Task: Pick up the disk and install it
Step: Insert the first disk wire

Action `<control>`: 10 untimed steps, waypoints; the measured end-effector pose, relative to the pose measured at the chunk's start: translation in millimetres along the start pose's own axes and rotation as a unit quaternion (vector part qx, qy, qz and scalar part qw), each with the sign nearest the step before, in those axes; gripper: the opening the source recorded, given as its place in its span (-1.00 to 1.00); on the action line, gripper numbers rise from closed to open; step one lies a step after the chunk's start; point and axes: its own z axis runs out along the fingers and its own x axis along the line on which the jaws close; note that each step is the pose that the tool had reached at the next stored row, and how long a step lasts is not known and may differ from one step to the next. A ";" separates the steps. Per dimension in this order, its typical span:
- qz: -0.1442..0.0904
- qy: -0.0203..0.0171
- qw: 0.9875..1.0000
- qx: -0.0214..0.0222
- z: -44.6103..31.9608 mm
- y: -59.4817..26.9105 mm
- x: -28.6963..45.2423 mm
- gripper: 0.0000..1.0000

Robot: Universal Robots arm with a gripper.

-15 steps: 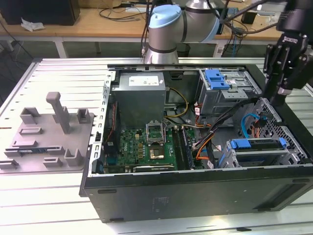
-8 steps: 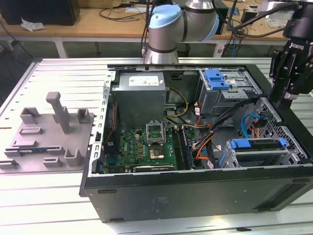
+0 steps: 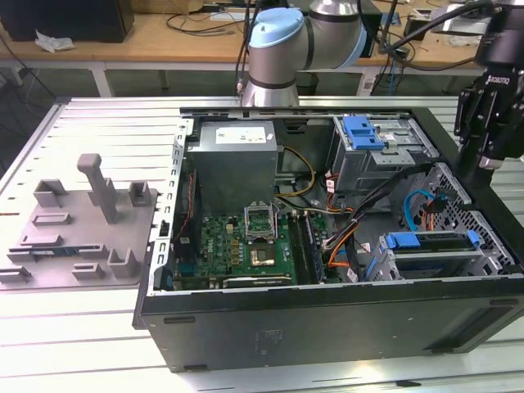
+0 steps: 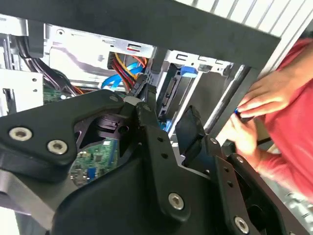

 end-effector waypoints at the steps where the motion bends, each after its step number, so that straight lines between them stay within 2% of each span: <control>1: 0.007 0.000 1.000 -0.003 1.6 0.0 -1.0 -0.12; 3: 0.009 0.000 1.000 -0.004 3.5 0.7 -4.8 -0.12; 6: 0.009 0.003 1.000 -0.003 3.1 3.9 -18.4 -0.12; 10: 0.010 0.007 1.000 -0.002 7.7 4.1 -22.3 -0.12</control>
